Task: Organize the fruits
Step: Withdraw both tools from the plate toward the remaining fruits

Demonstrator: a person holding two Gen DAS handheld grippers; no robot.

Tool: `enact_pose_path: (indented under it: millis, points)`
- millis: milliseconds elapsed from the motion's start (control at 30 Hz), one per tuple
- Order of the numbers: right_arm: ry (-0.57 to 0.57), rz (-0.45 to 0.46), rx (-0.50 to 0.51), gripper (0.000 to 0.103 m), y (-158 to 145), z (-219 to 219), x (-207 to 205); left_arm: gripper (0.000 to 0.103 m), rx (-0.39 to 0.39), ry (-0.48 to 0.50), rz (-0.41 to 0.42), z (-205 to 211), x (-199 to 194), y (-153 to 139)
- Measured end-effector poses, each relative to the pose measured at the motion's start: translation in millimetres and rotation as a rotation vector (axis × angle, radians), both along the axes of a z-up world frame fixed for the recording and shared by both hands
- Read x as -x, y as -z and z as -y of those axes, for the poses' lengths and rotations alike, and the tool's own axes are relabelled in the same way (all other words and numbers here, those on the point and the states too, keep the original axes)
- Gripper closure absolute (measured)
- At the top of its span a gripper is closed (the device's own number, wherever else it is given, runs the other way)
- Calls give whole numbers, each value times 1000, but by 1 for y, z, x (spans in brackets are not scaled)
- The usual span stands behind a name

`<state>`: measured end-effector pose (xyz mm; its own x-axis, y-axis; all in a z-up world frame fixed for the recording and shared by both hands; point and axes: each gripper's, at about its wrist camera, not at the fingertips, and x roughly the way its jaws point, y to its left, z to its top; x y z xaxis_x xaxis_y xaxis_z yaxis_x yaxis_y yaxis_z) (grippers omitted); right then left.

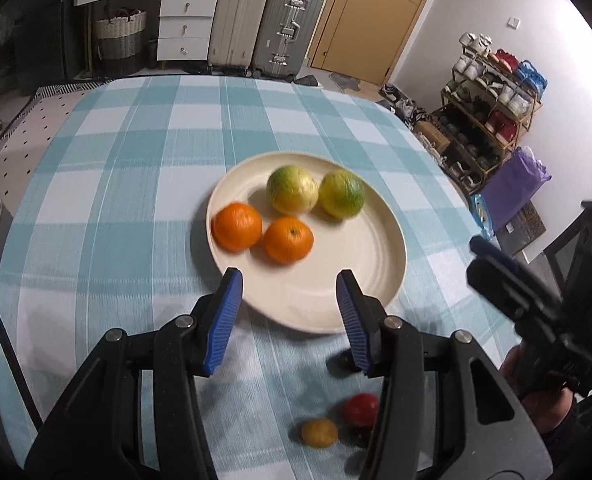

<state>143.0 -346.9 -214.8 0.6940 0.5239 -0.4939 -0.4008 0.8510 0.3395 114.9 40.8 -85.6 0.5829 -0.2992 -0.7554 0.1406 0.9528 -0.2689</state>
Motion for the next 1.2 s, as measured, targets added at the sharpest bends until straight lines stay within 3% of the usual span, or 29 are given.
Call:
enact_pose_path:
  millis: [100, 633, 900, 1067, 1200]
  points:
    - [8, 24, 20, 5, -3, 2, 8, 55, -17, 2, -11, 4, 11, 4]
    - [13, 65, 41, 0, -2, 11, 38, 22, -22, 31, 14, 21, 55, 8]
    - [32, 64, 44, 0, 1, 18, 48, 16, -17, 30, 14, 19, 71, 8]
    - [39, 66, 41, 0, 2, 22, 55, 2, -30, 83, -5, 27, 86, 12]
    - [42, 58, 30, 0, 5, 26, 59, 2, -46, 113, -12, 34, 99, 17]
